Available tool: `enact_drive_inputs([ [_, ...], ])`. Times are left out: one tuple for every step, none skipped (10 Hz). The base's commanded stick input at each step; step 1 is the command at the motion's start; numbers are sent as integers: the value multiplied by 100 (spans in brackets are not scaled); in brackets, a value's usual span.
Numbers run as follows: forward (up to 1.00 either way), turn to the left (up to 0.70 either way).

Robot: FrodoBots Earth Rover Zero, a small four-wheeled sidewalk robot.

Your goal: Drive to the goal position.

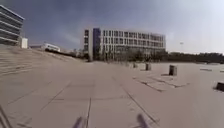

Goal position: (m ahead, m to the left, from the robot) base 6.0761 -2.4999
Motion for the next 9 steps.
enact_drive_inputs([
  [70, 0],
  [70, 0],
  [70, 0],
  [70, 0],
  [70, 0],
  [70, -14],
  [70, -30],
  [70, -35],
  [70, -35],
])
